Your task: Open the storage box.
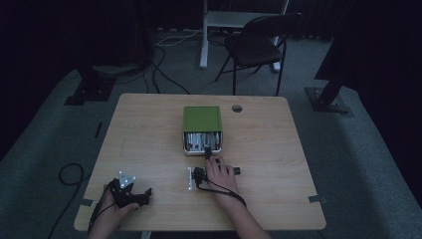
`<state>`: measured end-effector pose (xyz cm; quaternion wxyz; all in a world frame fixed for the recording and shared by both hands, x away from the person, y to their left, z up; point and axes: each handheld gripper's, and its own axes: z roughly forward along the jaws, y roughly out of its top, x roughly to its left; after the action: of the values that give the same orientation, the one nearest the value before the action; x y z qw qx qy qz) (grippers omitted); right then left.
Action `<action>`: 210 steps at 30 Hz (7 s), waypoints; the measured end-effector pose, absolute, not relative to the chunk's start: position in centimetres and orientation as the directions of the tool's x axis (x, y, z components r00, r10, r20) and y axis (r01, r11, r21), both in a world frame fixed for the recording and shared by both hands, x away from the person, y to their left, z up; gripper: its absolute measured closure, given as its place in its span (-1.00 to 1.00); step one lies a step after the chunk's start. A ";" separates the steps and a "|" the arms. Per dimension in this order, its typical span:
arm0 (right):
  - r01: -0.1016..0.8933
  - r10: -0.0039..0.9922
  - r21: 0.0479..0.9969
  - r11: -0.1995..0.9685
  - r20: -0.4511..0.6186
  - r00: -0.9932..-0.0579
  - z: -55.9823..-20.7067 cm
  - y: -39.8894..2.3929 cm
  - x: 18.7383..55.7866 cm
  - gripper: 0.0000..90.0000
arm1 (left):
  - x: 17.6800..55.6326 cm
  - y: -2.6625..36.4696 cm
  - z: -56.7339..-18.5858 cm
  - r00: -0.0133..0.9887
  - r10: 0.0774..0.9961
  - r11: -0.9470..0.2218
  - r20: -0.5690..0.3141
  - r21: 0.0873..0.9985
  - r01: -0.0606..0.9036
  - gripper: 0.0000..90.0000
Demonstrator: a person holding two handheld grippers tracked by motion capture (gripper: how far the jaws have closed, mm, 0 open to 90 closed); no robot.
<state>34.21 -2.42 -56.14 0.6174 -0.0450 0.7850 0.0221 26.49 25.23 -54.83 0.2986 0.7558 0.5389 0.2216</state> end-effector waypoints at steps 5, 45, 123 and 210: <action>-0.104 -0.054 -0.029 0.994 -0.969 -0.239 -56.0 -2.5 33.9 0.59 | 26.5 25.2 -54.8 0.321 0.947 -0.241 0.013 0.690 0.682 -0.93; -0.125 -0.068 -0.036 0.992 -0.963 -0.261 -55.8 -2.7 30.0 0.58 | 26.5 25.2 -54.8 0.318 0.948 -0.238 0.013 0.690 0.683 -0.94; -0.208 -0.082 -0.020 0.978 -0.953 -0.292 -56.0 -4.4 24.8 0.57 | 26.4 25.2 -54.8 0.316 0.949 -0.238 0.014 0.690 0.684 -0.93; 0.125 0.788 0.858 0.498 -0.387 -0.479 -50.0 -20.8 27.4 0.43 | 26.4 25.2 -54.9 0.317 0.948 -0.242 0.018 0.688 0.684 -0.93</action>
<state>27.38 -20.78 -49.96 0.4128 0.3001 0.7607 0.4012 26.44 25.19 -54.86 0.2958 0.7557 0.5399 0.2233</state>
